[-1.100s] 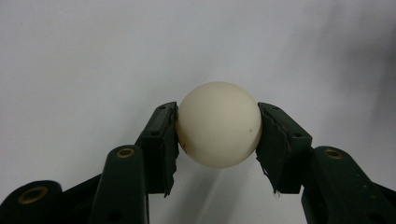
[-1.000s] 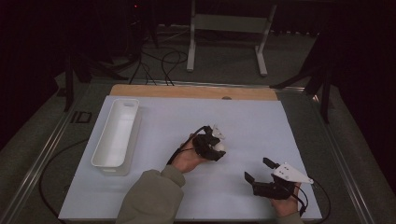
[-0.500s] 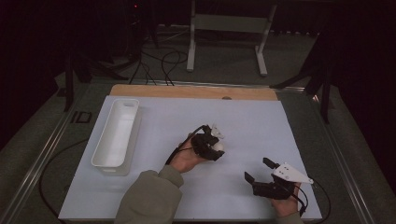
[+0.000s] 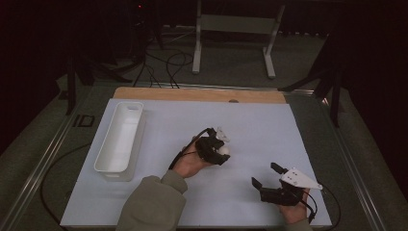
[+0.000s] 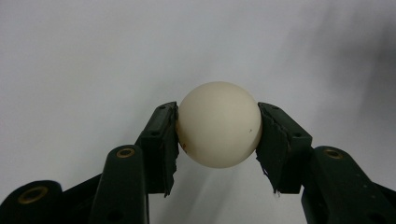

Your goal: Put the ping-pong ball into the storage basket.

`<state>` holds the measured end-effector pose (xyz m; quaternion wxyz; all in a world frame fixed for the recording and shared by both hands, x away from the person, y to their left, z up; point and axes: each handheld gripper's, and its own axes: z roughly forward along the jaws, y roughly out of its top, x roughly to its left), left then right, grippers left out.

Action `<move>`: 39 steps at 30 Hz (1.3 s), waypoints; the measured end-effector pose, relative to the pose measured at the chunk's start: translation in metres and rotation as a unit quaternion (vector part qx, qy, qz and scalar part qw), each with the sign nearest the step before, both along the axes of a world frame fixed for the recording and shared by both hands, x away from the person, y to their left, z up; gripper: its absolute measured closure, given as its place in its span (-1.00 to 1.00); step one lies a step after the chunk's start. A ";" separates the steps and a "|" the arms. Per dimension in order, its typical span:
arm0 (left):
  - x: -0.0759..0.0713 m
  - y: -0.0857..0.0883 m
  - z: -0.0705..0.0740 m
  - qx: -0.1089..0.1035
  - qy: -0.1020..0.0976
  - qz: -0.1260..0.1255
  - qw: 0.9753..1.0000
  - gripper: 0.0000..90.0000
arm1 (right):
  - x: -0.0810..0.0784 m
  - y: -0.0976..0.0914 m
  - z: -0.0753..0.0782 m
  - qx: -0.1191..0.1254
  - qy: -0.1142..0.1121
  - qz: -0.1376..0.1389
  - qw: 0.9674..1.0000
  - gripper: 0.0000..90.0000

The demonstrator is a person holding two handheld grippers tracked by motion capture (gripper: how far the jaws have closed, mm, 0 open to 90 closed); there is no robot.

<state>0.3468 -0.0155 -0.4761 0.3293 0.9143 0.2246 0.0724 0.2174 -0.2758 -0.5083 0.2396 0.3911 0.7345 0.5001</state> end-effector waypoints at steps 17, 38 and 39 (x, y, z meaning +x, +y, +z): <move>-0.002 0.008 0.010 -0.004 -0.001 0.003 1.000 0.15 | 0.000 0.000 0.000 -0.001 0.001 0.000 1.000 -0.81; -0.006 0.019 0.024 -0.009 -0.011 0.002 1.000 0.15 | 0.000 0.000 0.000 0.000 0.000 0.000 1.000 -0.81; -0.006 0.020 0.025 -0.009 -0.012 0.001 1.000 0.15 | 0.000 0.000 0.000 0.000 0.000 0.000 1.000 -0.81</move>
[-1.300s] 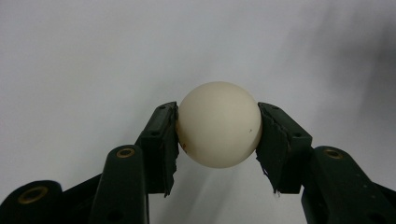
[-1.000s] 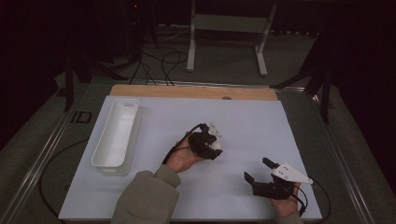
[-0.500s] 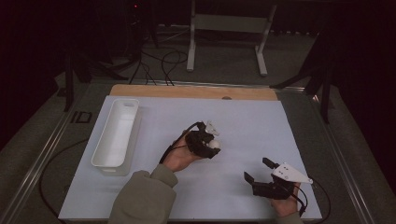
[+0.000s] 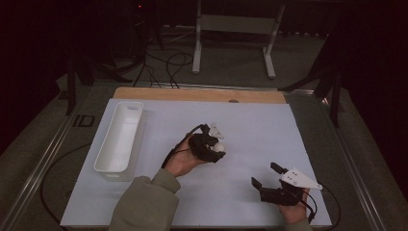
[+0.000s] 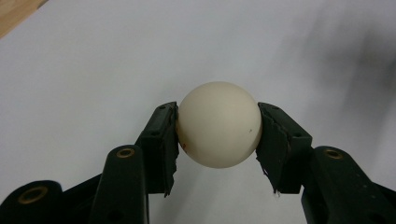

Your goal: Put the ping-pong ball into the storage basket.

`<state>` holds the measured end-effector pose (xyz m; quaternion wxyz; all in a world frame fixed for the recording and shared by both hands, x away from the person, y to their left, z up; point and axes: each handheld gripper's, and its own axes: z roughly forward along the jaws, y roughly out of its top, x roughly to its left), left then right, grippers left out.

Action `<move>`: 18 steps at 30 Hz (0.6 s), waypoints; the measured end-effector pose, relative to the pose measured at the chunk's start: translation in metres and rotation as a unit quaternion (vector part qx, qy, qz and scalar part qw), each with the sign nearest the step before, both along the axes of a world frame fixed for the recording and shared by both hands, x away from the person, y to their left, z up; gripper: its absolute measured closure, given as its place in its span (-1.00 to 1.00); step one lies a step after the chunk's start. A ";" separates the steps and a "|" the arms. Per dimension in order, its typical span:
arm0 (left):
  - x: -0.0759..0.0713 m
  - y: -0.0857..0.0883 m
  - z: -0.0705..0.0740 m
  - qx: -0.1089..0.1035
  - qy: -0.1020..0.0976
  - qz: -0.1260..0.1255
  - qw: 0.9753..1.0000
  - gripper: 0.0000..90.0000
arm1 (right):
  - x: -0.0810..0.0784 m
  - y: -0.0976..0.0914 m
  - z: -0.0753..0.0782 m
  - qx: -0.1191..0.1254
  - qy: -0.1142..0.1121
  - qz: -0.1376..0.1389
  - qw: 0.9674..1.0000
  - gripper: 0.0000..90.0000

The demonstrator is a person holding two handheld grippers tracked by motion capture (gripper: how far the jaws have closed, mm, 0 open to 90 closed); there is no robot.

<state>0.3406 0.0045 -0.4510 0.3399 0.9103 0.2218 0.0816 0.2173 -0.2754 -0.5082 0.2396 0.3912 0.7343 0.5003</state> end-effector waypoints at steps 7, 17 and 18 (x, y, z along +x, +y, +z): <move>0.000 0.006 0.008 -0.006 -0.006 0.003 1.000 0.15 | 0.000 0.000 0.000 -0.001 0.000 0.001 1.000 -0.81; -0.001 0.013 0.016 -0.007 -0.012 0.001 1.000 0.15 | 0.000 0.001 0.000 -0.001 0.000 0.001 1.000 -0.81; -0.001 0.013 0.017 -0.006 -0.012 0.002 1.000 0.15 | 0.000 0.000 0.000 -0.002 -0.001 0.002 1.000 -0.81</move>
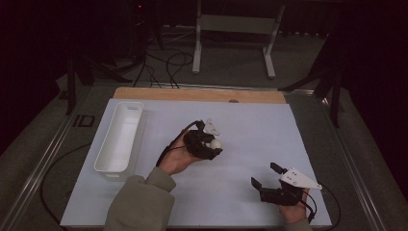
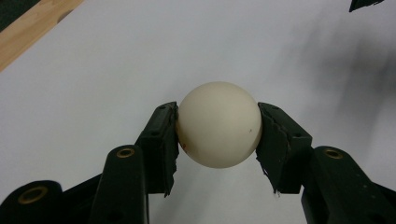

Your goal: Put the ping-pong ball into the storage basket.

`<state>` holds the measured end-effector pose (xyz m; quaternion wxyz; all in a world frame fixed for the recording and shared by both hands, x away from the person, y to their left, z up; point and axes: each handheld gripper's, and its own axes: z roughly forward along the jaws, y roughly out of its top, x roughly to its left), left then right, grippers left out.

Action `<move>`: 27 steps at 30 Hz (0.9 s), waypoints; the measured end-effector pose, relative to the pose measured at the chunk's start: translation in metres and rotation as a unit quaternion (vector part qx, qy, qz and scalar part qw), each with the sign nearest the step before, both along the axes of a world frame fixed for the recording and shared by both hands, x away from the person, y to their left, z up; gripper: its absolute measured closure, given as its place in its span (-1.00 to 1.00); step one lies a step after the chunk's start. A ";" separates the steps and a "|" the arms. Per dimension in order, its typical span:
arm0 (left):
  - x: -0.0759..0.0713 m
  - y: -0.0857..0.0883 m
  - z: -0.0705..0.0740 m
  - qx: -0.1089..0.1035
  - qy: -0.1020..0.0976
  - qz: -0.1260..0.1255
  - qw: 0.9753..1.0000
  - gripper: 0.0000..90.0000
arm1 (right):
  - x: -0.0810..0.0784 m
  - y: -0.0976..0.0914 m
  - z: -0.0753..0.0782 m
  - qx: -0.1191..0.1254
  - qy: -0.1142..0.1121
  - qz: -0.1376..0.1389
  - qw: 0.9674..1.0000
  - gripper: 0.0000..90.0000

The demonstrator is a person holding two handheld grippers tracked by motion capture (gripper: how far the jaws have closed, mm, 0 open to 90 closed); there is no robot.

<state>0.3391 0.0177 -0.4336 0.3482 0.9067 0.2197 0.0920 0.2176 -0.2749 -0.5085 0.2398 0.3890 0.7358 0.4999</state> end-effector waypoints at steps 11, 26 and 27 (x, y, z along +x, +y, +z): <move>-0.002 0.009 0.010 0.000 -0.009 0.000 1.000 0.15 | 0.000 0.000 0.000 0.000 0.000 0.001 1.000 -0.81; -0.004 0.020 0.021 0.010 -0.018 0.006 1.000 0.15 | 0.000 0.000 0.000 0.001 0.001 -0.001 1.000 -0.81; -0.004 0.022 0.021 0.010 -0.019 0.007 1.000 0.15 | 0.000 0.000 0.000 0.001 0.001 -0.001 1.000 -0.81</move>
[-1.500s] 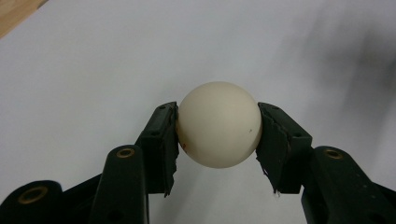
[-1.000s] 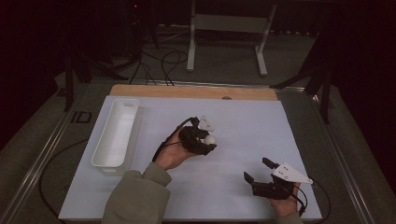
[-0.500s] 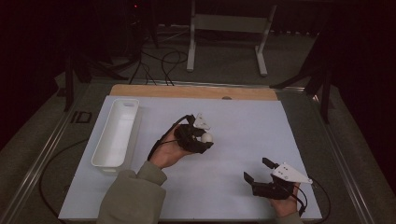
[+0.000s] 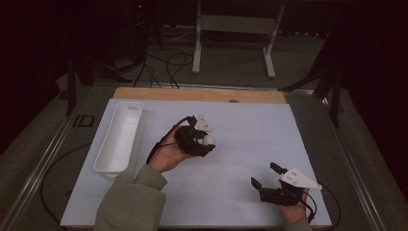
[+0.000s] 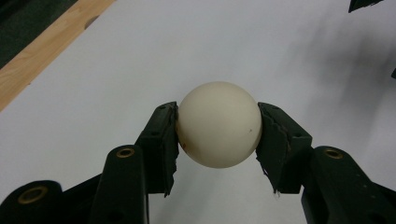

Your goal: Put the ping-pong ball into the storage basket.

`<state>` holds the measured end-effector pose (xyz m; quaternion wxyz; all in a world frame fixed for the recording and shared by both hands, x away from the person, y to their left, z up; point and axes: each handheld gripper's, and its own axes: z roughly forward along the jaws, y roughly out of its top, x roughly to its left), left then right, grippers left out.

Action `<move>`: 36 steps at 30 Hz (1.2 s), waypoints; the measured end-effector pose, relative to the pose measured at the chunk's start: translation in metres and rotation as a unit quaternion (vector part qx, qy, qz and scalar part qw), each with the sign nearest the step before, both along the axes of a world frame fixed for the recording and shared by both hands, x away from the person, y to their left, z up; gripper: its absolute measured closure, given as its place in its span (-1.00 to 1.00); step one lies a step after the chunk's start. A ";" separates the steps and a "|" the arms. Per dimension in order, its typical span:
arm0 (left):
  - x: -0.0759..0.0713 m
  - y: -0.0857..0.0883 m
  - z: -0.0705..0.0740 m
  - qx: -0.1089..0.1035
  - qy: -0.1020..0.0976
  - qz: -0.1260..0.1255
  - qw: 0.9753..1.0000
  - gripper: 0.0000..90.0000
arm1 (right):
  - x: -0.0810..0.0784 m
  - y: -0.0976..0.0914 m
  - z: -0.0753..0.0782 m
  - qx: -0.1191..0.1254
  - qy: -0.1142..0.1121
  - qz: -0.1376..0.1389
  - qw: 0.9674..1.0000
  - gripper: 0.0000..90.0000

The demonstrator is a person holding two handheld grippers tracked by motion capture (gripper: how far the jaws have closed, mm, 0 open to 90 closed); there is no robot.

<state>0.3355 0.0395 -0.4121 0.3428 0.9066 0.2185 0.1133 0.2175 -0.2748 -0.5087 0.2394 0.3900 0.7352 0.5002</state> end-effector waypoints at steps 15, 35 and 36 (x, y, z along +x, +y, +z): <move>0.002 0.020 0.008 -0.005 -0.003 0.020 1.000 0.15 | 0.000 0.000 0.000 0.001 0.000 0.000 1.000 -0.81; 0.002 0.054 0.014 -0.013 -0.008 0.054 0.998 0.14 | -0.001 0.000 0.000 0.002 -0.001 -0.001 1.000 -0.81; 0.002 0.054 0.014 -0.013 -0.008 0.054 0.998 0.14 | -0.001 0.000 0.000 0.002 -0.001 -0.001 1.000 -0.81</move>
